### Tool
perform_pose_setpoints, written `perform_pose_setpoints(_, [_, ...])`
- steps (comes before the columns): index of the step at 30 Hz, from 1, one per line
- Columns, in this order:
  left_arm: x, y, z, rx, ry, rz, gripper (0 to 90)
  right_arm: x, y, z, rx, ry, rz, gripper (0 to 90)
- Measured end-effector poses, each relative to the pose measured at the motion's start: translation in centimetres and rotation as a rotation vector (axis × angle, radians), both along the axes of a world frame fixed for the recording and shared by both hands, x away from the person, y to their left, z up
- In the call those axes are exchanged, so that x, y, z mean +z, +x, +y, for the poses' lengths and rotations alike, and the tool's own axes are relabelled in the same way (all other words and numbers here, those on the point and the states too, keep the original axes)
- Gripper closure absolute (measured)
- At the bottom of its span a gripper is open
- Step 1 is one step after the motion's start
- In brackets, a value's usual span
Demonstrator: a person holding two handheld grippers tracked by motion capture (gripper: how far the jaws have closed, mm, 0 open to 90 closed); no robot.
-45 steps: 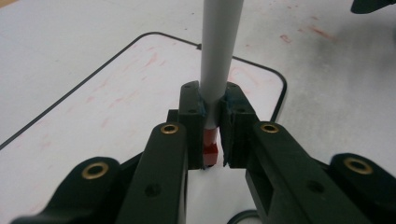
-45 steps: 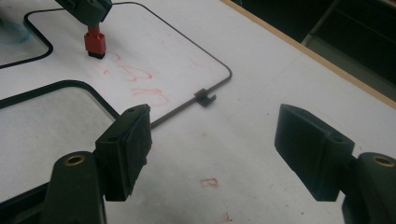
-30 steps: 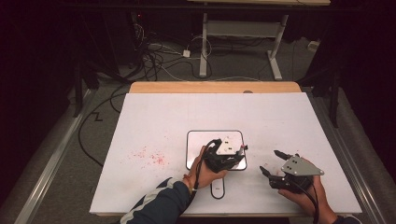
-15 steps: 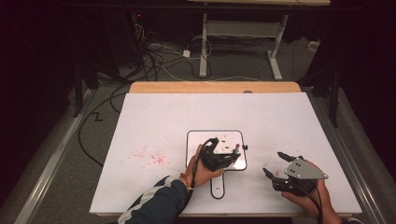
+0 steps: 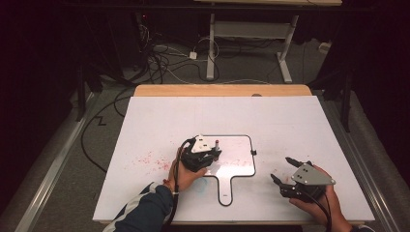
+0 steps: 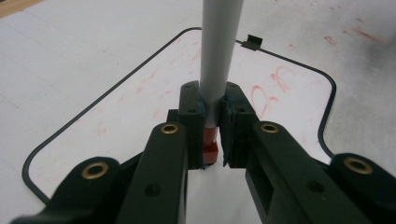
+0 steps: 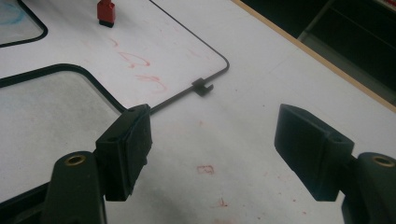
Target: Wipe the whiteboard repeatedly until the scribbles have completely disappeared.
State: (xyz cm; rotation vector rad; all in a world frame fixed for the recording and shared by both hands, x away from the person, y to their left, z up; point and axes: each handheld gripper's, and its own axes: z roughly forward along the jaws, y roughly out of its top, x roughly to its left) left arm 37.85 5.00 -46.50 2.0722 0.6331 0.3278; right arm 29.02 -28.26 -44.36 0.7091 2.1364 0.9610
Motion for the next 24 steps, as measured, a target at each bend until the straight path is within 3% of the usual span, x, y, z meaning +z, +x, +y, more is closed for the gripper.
perform_pose_setpoints(12, [0.1, -0.8, -8.0, -0.146, -0.011, -0.009, 78.7, -0.1, 0.0, -0.2, 0.002, -0.003, 0.003, 28.1])
perform_pose_setpoints(24, [0.3, 0.4, -10.1, -0.159, -0.007, 0.0, 78.7, 0.0, -0.1, -0.5, 0.008, 0.01, 0.005, 28.3])
